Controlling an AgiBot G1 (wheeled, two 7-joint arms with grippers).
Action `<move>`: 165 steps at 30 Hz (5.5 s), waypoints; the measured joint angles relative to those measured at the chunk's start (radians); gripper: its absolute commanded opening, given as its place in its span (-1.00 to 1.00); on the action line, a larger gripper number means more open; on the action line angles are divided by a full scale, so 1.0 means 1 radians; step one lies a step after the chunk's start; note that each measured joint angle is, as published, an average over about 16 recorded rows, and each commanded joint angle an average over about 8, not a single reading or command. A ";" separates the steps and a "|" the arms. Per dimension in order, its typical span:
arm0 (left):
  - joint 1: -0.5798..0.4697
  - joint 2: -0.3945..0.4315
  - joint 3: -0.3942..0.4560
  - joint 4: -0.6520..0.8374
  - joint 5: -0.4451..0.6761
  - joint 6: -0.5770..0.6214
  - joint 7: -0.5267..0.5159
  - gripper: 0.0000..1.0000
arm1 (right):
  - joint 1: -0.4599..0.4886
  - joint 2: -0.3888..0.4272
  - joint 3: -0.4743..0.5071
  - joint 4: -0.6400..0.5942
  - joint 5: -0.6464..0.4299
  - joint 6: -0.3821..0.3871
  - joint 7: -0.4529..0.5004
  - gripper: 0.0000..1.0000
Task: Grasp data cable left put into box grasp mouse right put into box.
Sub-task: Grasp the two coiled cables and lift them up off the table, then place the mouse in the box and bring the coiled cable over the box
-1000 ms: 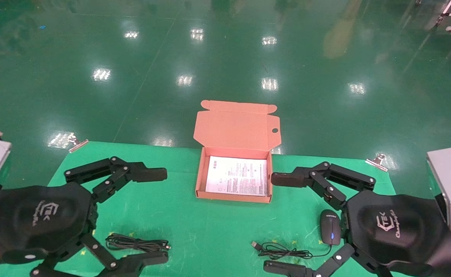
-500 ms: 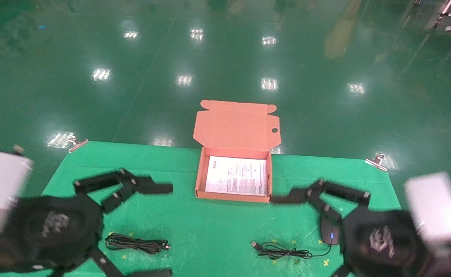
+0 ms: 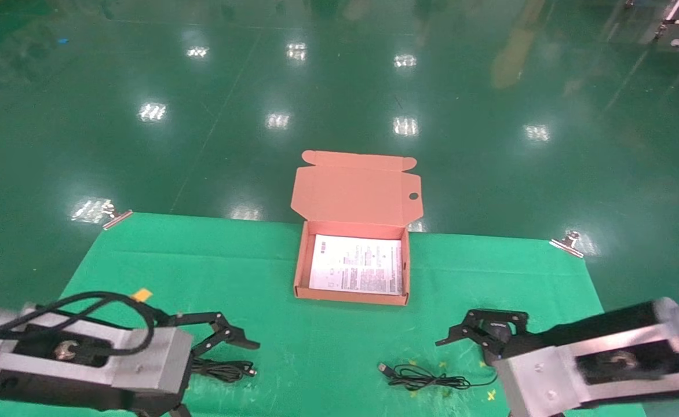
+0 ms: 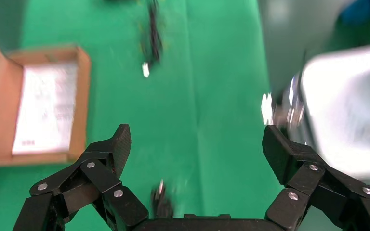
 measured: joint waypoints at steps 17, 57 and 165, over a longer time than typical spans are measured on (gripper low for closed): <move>-0.046 0.138 0.199 0.002 0.441 -0.115 -0.059 1.00 | -0.028 -0.113 -0.163 -0.005 -0.370 0.182 -0.009 1.00; -0.018 0.350 0.222 0.633 0.543 -0.368 0.015 0.58 | -0.164 -0.361 -0.205 -0.453 -0.499 0.501 -0.061 1.00; -0.156 0.338 0.183 0.124 0.865 -0.519 -0.256 -1.00 | 0.264 -0.618 -0.026 -0.729 -0.373 0.762 -0.249 -1.00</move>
